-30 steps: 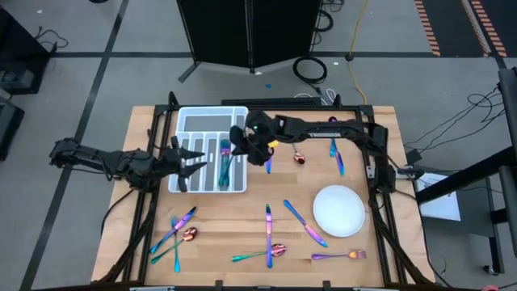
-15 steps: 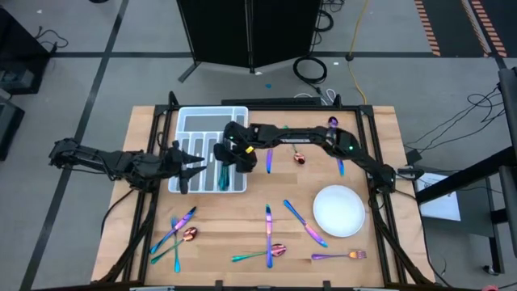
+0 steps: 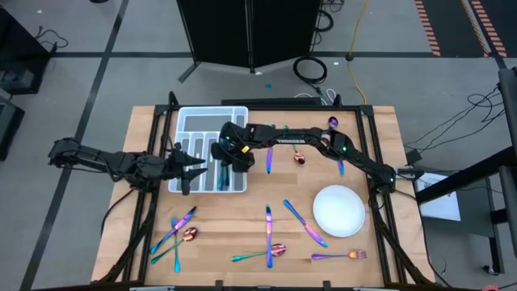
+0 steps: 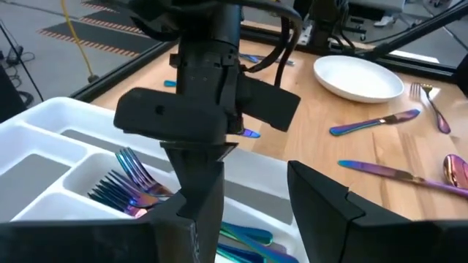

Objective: Sort silverware
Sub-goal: Put the iridescent fork into the white silverware tray

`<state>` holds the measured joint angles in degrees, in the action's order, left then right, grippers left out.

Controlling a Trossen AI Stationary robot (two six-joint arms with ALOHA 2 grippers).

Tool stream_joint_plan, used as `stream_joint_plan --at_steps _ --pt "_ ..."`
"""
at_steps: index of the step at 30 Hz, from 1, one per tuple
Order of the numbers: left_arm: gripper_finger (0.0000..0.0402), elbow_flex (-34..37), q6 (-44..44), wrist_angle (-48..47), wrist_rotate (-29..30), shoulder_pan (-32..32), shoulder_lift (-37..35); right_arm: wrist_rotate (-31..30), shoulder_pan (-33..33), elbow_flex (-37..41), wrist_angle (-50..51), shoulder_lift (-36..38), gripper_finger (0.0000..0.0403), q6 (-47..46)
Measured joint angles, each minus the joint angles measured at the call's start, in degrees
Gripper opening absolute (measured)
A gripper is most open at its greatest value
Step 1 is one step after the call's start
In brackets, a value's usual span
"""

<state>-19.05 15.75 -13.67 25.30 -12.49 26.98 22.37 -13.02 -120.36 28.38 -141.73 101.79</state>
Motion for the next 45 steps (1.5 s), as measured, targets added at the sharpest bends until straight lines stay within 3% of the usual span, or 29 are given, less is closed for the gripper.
stream_joint_plan --at_steps 8,13,22,31,36,41,45 --pt "0.0152 0.0 -2.15 1.77 -0.02 0.0 0.0 -0.22 0.01 0.0 -0.81 0.0 0.0023 -0.62" --pt "0.0152 0.0 -2.78 2.12 -0.02 0.0 0.0 -4.74 0.04 0.0 -1.38 0.0 0.005 2.1" --pt "0.0152 0.0 -2.69 2.08 -0.9 0.0 0.0 -5.68 0.24 0.01 -1.47 0.06 0.0101 2.34" --pt "0.0152 0.04 -2.02 2.13 -4.26 0.0 -0.01 -6.01 2.0 0.07 -0.45 3.72 0.0108 -5.28" --pt "0.0152 -1.46 -0.17 0.67 -11.42 -0.02 -0.07 -10.05 2.57 0.07 3.67 7.85 0.0107 -19.63" --pt "0.0152 -1.97 3.0 0.25 -16.3 -0.9 -0.26 -19.85 3.7 0.07 12.15 12.38 0.0107 -47.03" --pt "0.0152 -1.97 10.19 -2.09 -16.11 -2.89 0.03 -19.51 4.75 0.06 22.33 15.58 0.0107 -67.32"
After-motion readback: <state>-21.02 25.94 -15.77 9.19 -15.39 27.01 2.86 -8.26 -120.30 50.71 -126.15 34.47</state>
